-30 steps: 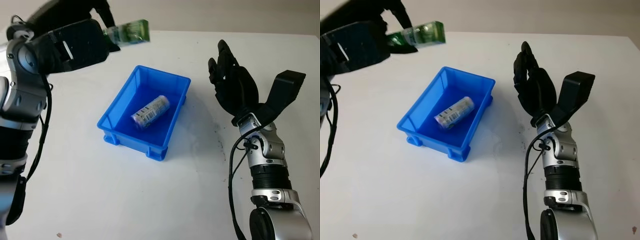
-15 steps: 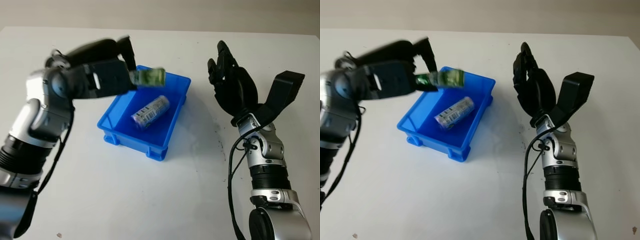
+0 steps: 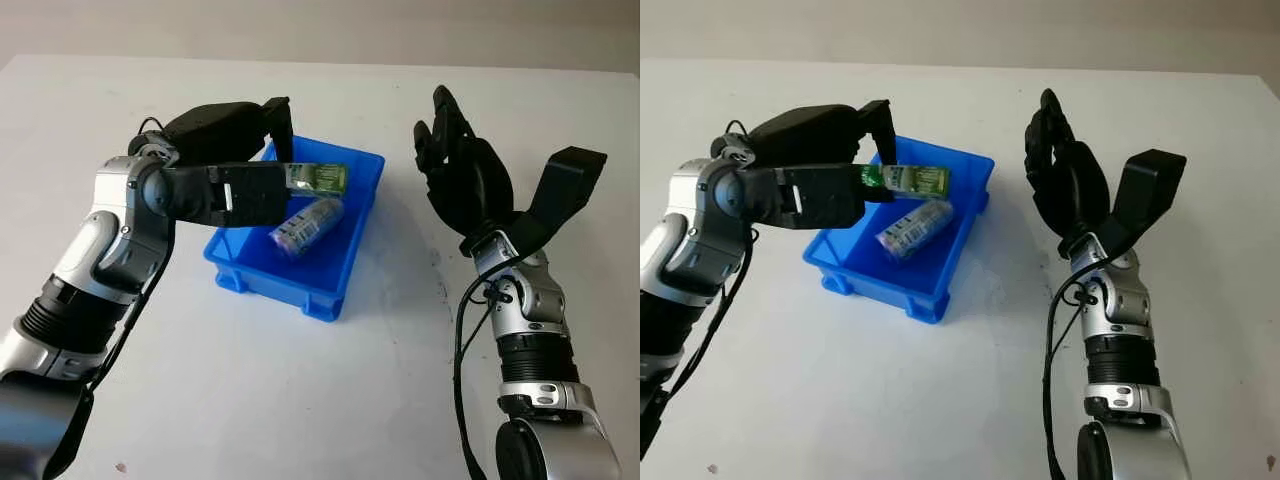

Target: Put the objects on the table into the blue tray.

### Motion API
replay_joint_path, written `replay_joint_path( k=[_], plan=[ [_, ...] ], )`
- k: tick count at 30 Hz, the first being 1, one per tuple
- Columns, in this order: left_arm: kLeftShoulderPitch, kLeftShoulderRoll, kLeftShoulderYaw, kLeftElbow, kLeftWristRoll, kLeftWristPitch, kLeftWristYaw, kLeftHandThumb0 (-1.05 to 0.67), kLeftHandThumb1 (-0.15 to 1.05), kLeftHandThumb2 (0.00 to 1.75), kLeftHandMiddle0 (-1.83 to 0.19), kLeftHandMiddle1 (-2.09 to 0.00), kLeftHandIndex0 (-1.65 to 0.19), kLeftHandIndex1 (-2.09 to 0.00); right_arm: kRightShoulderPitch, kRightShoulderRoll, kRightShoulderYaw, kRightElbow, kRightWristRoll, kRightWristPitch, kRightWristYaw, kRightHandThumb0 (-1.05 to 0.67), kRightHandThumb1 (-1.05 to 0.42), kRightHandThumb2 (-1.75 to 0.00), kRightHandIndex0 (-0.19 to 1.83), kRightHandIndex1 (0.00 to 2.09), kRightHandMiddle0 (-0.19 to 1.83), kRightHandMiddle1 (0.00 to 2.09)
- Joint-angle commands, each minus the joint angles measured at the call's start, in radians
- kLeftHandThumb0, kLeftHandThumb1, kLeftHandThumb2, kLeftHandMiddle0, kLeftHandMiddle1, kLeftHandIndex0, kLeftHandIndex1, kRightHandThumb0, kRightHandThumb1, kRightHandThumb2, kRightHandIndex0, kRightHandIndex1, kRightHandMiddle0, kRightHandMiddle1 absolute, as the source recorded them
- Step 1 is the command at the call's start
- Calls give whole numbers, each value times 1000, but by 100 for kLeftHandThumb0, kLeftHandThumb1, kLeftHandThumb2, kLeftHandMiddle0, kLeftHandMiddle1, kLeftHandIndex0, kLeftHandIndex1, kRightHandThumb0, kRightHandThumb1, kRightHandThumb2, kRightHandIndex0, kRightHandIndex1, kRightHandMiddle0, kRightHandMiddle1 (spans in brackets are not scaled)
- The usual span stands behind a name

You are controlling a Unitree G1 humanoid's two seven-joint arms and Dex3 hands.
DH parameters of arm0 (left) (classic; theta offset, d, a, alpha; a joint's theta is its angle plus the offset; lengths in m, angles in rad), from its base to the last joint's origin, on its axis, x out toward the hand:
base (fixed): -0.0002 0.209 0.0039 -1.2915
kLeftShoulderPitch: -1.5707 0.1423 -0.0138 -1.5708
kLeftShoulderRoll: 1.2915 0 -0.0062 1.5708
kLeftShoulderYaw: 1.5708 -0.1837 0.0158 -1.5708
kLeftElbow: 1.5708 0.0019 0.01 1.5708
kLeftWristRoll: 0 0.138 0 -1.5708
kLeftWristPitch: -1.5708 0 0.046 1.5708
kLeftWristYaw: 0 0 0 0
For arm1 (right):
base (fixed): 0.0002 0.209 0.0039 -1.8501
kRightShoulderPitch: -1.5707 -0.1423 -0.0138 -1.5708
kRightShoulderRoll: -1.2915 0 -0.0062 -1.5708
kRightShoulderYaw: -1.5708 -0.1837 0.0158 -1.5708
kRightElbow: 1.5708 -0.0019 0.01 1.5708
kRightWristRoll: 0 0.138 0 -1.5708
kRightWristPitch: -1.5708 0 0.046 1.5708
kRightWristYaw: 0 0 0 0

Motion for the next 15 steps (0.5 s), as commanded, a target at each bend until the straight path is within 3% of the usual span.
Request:
replay_joint_path(
  k=[1,2,3,4,5,6,8,11,15],
  plan=[
    [7,-16,-27,19,-6,-19,-24,-59,105,20,-79,-209,-10,-207,10,5,-5,-20,3,-15,-2,-63,-105,-64,-19,0,-19,0],
    [2,-11,-25,23,-16,-39,-37,-65,105,20,-39,-204,7,-175,10,4,-5,-19,1,-16,-3,-63,-105,-64,-19,0,-19,0],
    [-1,-8,-22,27,-22,-52,-47,-68,105,21,-19,-192,11,-147,10,3,-4,-18,1,-18,-3,-63,-105,-65,-19,0,-19,0],
    [-5,-5,-19,31,-30,-61,-63,-70,105,22,-8,-186,12,-132,10,3,-4,-17,1,-19,-1,-63,-105,-65,-19,0,-19,0],
    [-8,-5,-13,37,-43,-70,-75,-73,105,23,-1,-136,12,-96,11,3,-4,-15,1,-23,1,-63,-105,-65,-19,0,-19,0],
    [-8,-5,-6,41,-56,-77,-81,-75,105,23,-4,-68,10,-58,11,3,-5,-13,1,-27,2,-63,-105,-65,-19,0,-19,0],
    [-6,-8,18,55,-106,-107,-90,-79,105,23,0,-18,13,-24,10,2,-5,-8,1,-34,6,-63,-105,-65,-19,0,-19,0],
    [-12,-12,45,49,-169,-80,-136,-79,105,19,16,-2,18,-5,9,0,-4,-5,1,-35,9,-62,-105,-65,-19,0,-19,0],
    [-23,-11,70,45,-231,-76,-166,-78,105,13,19,0,19,0,5,0,-4,4,-1,-42,10,-62,-105,-64,-19,0,-19,0]
  ],
)
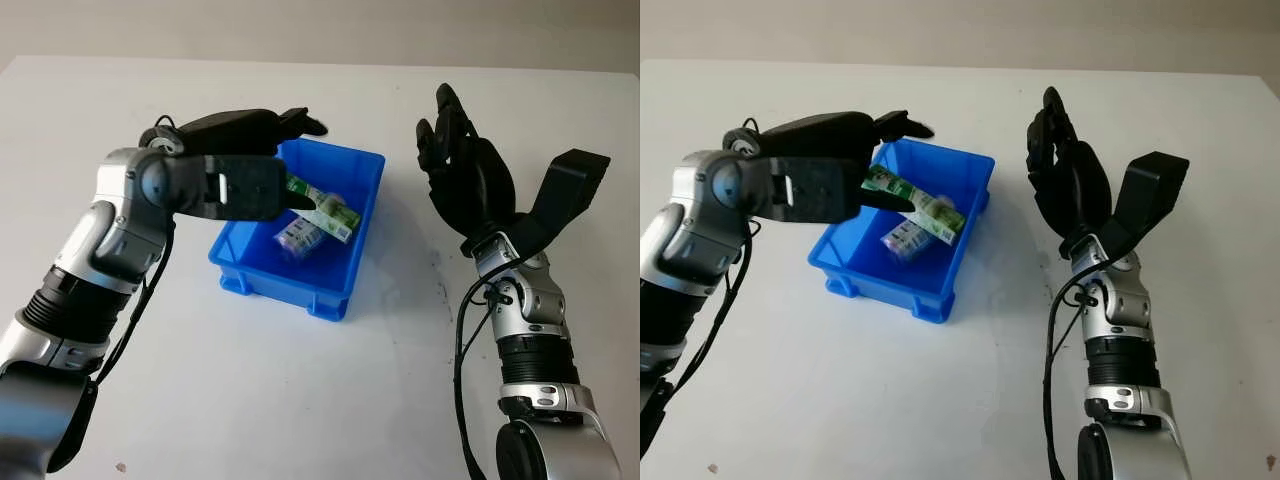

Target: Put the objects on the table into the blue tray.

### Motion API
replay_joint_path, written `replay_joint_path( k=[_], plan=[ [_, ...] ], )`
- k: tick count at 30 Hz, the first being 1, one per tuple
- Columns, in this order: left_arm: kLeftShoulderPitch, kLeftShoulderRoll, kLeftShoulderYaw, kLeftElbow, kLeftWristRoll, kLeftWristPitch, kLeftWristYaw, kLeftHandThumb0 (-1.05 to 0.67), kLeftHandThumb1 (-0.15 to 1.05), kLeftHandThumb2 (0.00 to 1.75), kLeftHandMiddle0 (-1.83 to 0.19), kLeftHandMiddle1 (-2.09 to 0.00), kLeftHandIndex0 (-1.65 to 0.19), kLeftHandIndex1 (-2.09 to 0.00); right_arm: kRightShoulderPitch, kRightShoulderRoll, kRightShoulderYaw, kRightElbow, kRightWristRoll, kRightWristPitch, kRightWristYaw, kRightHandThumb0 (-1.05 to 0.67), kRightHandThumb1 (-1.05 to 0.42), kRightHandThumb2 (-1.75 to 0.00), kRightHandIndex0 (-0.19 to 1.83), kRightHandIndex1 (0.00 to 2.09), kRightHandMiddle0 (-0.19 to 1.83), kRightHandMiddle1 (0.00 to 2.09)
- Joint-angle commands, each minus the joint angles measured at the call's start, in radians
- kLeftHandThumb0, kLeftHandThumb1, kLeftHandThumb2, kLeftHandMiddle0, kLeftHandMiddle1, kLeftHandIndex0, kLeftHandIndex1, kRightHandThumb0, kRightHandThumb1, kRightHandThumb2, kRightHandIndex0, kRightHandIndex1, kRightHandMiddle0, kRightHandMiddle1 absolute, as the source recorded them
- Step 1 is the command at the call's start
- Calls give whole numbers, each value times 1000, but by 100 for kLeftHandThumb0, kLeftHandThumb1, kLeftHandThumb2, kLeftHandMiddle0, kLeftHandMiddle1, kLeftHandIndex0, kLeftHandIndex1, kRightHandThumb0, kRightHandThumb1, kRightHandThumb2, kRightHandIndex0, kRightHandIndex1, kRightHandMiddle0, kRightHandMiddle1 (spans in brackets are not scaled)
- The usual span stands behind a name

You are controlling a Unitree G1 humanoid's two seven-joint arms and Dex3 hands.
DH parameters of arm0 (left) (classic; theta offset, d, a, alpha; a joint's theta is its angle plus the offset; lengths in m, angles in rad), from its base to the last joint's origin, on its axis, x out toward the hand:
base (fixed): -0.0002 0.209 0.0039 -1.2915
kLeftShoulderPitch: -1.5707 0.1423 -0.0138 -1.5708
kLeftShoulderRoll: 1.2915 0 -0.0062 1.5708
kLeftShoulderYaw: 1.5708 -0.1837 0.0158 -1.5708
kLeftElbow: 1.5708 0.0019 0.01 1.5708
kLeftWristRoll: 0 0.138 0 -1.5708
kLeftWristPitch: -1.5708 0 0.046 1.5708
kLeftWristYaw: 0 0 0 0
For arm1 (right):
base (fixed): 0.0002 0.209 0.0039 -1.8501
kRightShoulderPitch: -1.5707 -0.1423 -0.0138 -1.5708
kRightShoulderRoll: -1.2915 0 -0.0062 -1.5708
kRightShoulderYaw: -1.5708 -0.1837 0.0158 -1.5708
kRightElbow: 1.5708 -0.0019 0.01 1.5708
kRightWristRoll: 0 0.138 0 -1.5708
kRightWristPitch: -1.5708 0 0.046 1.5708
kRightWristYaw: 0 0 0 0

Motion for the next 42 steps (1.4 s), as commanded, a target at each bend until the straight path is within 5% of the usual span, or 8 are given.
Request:
replay_joint_path(
  k=[1,7,12,15,22,31,42],
  plan=[
    [-10,-2,17,-9,-25,0,-12,-79,105,12,19,0,19,0,-3,2,-4,1,0,-14,0,-62,-105,-64,-19,0,-19,0],
    [-22,-10,80,-7,-133,-23,-5,-85,105,11,19,0,19,0,-8,9,-4,-3,0,-5,-21,-63,-105,-61,-19,0,-19,0],
    [7,-50,167,-14,-202,-3,106,-86,105,56,19,0,19,0,-7,10,-3,-4,6,-7,-20,-63,-105,-61,-19,0,-19,0],
    [46,-133,292,-11,-305,33,247,-82,105,68,19,0,19,0,-8,8,-5,-2,7,-7,-17,-63,-105,-61,-19,0,-19,0],
    [104,-214,442,28,-475,22,400,-82,105,67,19,0,19,0,-12,-1,1,2,-16,-22,-25,-67,-105,-66,-19,0,-19,0],
    [219,-261,543,48,-540,-79,575,-79,105,78,19,0,19,0,-9,-4,15,-8,-66,-63,-39,-74,-105,-72,-19,0,-19,0],
    [334,-252,577,159,-584,-187,580,-80,105,74,19,0,19,0,-3,-20,38,-8,-151,-109,-85,-78,-105,-76,-19,0,-19,0]
  ],
)
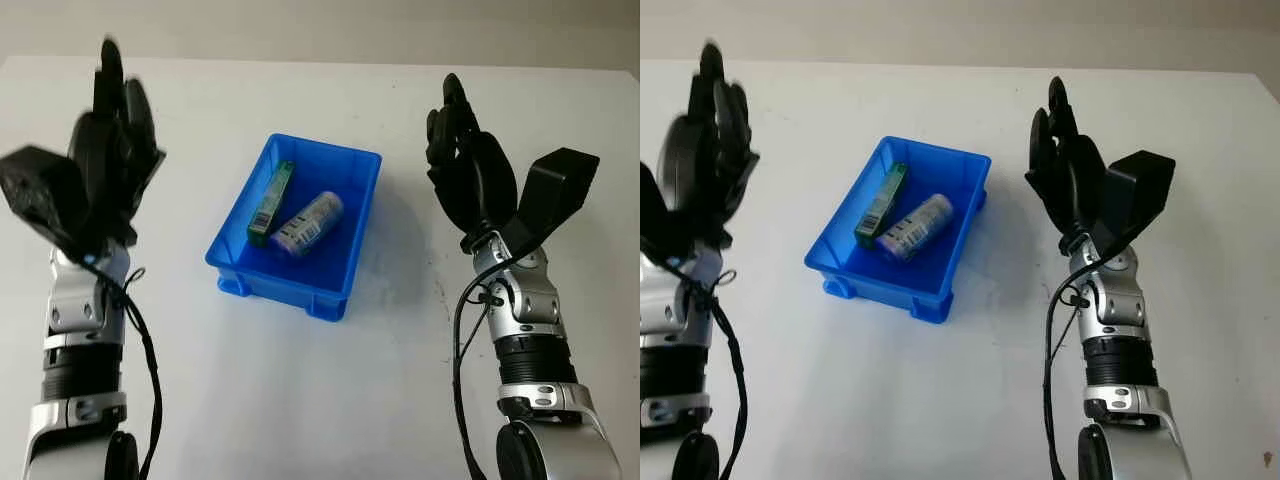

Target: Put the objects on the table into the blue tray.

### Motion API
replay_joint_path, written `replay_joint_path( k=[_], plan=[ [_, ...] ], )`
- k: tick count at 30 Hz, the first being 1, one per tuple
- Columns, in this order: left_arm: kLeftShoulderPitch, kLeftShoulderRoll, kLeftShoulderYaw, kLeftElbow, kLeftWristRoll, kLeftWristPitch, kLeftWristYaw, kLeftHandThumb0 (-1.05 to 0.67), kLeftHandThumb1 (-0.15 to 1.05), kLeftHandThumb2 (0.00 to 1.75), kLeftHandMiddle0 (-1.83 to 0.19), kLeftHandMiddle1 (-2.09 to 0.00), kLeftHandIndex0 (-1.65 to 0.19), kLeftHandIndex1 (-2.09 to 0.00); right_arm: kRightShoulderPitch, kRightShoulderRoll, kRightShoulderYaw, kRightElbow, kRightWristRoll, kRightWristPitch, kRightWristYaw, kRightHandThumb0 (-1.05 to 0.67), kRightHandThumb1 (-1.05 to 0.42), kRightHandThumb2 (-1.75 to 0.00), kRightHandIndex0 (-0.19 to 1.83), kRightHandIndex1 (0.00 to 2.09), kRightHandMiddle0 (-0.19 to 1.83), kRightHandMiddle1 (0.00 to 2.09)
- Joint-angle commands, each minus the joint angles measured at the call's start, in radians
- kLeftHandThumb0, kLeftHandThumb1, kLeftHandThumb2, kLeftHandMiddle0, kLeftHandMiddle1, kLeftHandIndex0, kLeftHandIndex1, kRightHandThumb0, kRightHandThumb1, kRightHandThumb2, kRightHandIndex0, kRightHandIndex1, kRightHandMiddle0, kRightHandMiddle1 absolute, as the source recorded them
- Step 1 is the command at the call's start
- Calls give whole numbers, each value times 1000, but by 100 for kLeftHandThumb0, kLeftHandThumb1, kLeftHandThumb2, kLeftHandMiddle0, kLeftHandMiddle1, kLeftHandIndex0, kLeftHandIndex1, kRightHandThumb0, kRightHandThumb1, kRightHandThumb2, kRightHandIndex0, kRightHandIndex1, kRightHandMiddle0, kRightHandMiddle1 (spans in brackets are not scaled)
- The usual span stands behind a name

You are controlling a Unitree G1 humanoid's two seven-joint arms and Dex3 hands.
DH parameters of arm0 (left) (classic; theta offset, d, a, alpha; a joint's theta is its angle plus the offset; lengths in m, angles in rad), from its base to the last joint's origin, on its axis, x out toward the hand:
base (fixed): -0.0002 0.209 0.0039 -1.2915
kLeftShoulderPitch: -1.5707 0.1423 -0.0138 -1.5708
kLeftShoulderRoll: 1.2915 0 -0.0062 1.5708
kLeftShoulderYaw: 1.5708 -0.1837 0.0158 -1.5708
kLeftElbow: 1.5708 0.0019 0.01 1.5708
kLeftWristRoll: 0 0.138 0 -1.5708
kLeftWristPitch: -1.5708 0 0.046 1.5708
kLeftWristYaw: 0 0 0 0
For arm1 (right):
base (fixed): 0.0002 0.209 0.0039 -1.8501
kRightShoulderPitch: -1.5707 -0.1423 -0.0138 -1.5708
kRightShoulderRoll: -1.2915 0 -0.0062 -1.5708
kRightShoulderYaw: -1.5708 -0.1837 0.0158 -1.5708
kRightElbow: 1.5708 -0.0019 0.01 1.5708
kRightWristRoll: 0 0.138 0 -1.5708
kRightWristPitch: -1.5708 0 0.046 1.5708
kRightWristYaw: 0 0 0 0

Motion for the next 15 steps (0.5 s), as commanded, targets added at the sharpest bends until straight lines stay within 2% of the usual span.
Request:
replay_joint_path(
  k=[1,8,15],
  plan=[
    [15,-5,7,8,-8,-29,7,-79,105,74,19,0,19,0,-4,-11,-1,-9,-6,-12,-6,-78,-105,-76,-19,0,-19,0],
    [49,-25,-17,2,-8,-73,10,-79,105,75,19,0,19,0,-4,-3,0,4,-5,-21,-6,-77,-105,-78,-19,0,-19,0],
    [63,-26,-30,-14,-4,-77,9,-79,105,75,19,0,19,0,8,-1,3,-3,-3,-26,-1,-76,-105,-77,-19,0,-19,0]
  ],
)
